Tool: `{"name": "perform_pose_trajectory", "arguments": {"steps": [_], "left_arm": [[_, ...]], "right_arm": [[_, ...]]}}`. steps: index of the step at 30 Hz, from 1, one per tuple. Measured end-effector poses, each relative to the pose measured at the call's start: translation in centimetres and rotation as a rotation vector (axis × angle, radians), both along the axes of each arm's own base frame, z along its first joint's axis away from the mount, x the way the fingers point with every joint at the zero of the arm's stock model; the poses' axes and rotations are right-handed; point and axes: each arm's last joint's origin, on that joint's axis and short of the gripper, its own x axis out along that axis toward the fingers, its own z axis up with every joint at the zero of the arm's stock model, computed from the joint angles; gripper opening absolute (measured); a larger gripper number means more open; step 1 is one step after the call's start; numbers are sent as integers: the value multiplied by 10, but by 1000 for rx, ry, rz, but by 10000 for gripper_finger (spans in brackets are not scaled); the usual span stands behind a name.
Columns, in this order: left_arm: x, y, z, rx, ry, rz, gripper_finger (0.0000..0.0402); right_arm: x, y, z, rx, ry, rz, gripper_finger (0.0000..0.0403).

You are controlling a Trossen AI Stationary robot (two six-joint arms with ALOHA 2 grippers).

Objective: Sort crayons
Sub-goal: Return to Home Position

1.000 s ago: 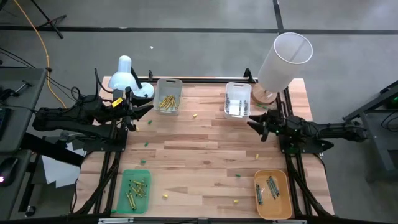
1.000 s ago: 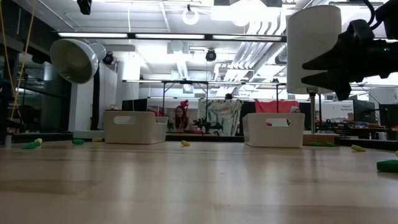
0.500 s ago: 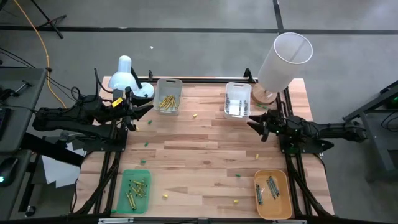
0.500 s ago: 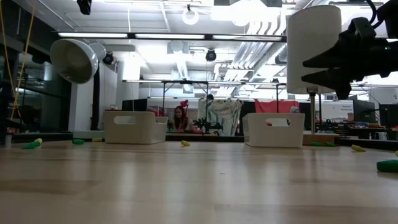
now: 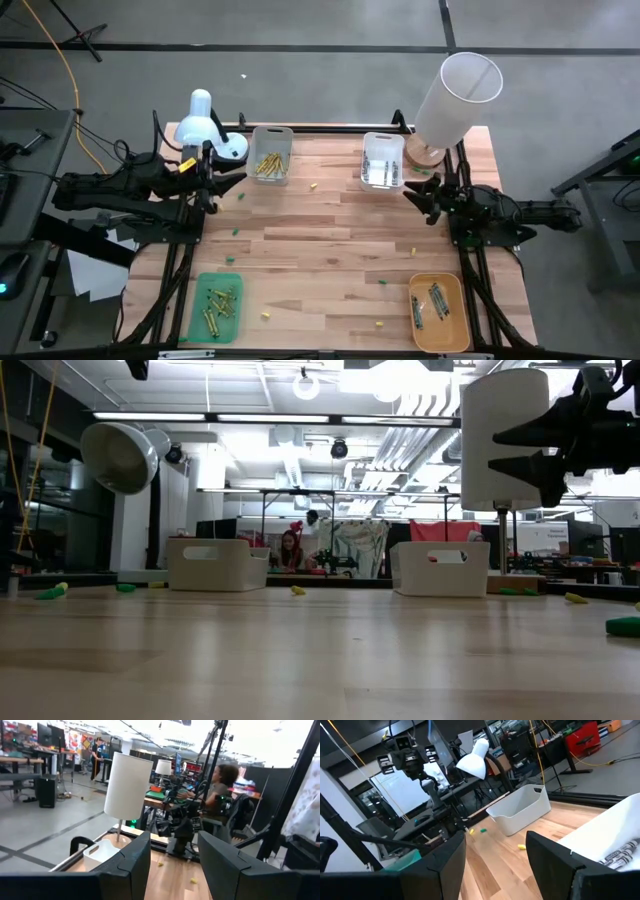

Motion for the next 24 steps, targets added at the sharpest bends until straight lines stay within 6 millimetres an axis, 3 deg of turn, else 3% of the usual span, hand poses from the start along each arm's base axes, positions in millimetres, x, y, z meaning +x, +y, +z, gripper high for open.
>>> {"name": "perform_pose_trajectory", "arguments": {"steps": [10,16,24], "left_arm": [[-4,-2,1,-24,-15,-85,151],[-29,-1,-2,35,-39,-98,145],[-54,0,-53,25,-239,-83,128]], "right_arm": [[0,0,0,0,6,0,201],[0,0,-1,0,7,0,201],[0,0,-1,0,7,0,201]]}}
